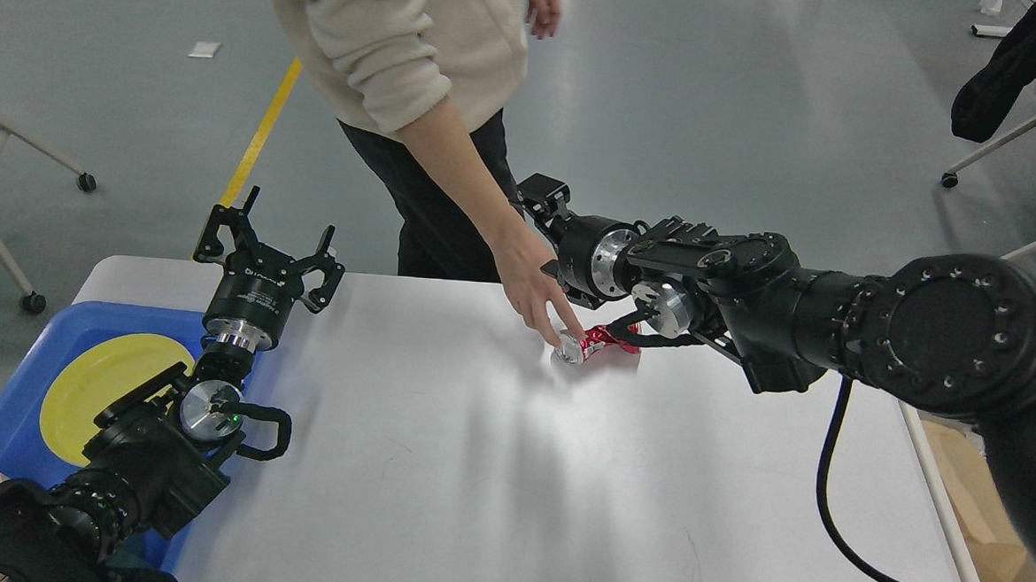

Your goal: Tidy desktop

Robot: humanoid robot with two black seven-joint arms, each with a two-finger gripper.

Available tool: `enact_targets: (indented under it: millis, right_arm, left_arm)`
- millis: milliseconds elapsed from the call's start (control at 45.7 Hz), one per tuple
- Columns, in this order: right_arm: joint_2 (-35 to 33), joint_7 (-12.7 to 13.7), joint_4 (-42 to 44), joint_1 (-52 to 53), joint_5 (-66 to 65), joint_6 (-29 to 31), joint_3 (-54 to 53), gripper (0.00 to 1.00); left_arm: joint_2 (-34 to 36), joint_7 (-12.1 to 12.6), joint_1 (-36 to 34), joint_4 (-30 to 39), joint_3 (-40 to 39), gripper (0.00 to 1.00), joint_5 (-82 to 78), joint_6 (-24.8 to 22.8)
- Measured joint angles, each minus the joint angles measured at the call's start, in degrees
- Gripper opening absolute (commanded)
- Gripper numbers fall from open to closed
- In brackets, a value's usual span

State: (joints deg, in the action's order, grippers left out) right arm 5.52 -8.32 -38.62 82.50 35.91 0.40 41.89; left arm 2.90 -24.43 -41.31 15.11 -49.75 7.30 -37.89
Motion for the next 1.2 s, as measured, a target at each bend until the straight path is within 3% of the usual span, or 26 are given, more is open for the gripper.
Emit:
enact_targets:
  millis: [459, 809, 940, 1203]
  right_arm:
    - [-9.28, 0.14, 1.05, -5.03, -1.48, -0.32, 1.38, 1.0]
    - [-16.8, 1.51, -6.85, -3.87, -6.33, -0.14, 9.92, 1.0]
    - [-17.25, 1.0, -10.93, -0.69, -14.99, 0.57, 15.14, 1.0]
    - [-17.43, 0.38, -16.24, 6.53, -47.89, 1.36, 19.56, 1.0]
  left_arm:
    - [0.0, 0.0, 0.0, 0.0, 0.0, 0.96, 0.0, 0.0]
    - [0.0, 0.0, 0.0, 0.0, 0.0, 0.97, 0.0, 0.0]
    - [0.0, 0.0, 0.0, 0.0, 0.0, 0.96, 0.0, 0.0]
    - [0.0, 0.0, 0.0, 0.0, 0.0, 0.97, 0.0, 0.0]
